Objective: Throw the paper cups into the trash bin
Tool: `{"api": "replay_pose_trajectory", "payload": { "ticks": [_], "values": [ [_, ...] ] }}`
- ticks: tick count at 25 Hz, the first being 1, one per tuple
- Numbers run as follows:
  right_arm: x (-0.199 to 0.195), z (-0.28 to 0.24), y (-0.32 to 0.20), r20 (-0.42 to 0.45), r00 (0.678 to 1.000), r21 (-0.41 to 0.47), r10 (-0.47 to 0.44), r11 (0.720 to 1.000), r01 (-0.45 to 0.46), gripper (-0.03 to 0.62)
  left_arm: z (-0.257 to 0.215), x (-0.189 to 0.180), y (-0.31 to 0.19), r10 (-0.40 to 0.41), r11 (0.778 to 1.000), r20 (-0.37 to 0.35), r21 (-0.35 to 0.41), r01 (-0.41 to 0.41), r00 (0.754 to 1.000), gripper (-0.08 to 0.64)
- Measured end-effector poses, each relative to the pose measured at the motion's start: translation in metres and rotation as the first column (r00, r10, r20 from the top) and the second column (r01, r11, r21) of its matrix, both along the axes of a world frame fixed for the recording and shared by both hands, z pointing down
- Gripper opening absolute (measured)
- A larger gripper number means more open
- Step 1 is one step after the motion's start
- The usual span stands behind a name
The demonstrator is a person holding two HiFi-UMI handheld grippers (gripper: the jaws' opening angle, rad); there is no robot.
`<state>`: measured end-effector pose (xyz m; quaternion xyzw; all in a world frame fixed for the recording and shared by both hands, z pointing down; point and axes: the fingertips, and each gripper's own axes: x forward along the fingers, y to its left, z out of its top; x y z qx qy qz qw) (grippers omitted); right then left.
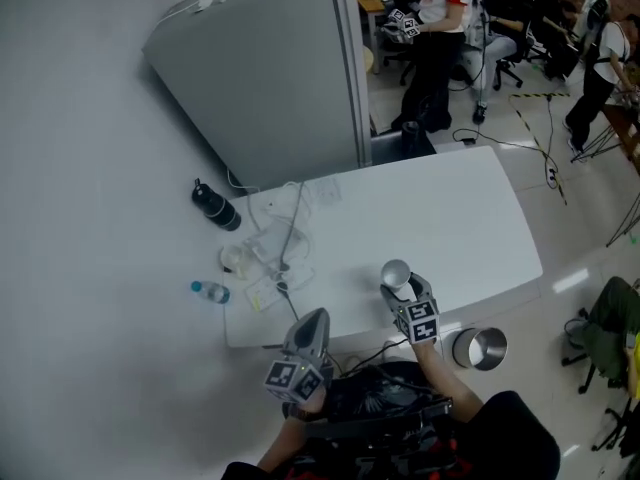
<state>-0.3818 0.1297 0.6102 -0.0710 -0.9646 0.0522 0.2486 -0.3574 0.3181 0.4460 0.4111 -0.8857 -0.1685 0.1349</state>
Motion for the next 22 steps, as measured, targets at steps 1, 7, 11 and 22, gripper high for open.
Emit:
{"api": "replay_pose_trajectory", "payload": {
  "ticks": [1,7,11,22],
  "values": [
    [0.006,-0.012,0.008,0.016,1.0,-0.012,-0.002,1.0,0.002,0.31,-0.002,0.0,0.006,-0.008,1.0,0.001,-0.003,0.008,1.0,0.003],
    [0.039,-0.08,0.019,0.117,0.992,-0.059,0.034,0.998,-0.027,0.31,-0.004,0.0,0.003,0.063,0.998,0.021,-0.001,-0.063,0.998,0.003],
    [0.061,-0.117,0.033,0.181,0.983,-0.073,0.02,0.997,-0.007,0.308,-0.007,0.011,0.001,0.112,0.994,0.036,-0.008,-0.112,0.993,0.003],
    [0.088,-0.175,0.072,0.302,0.95,-0.089,-0.073,0.991,0.104,0.307,0.011,0.04,0.012,0.182,0.981,-0.021,-0.066,-0.183,0.983,0.003]
  ]
}}
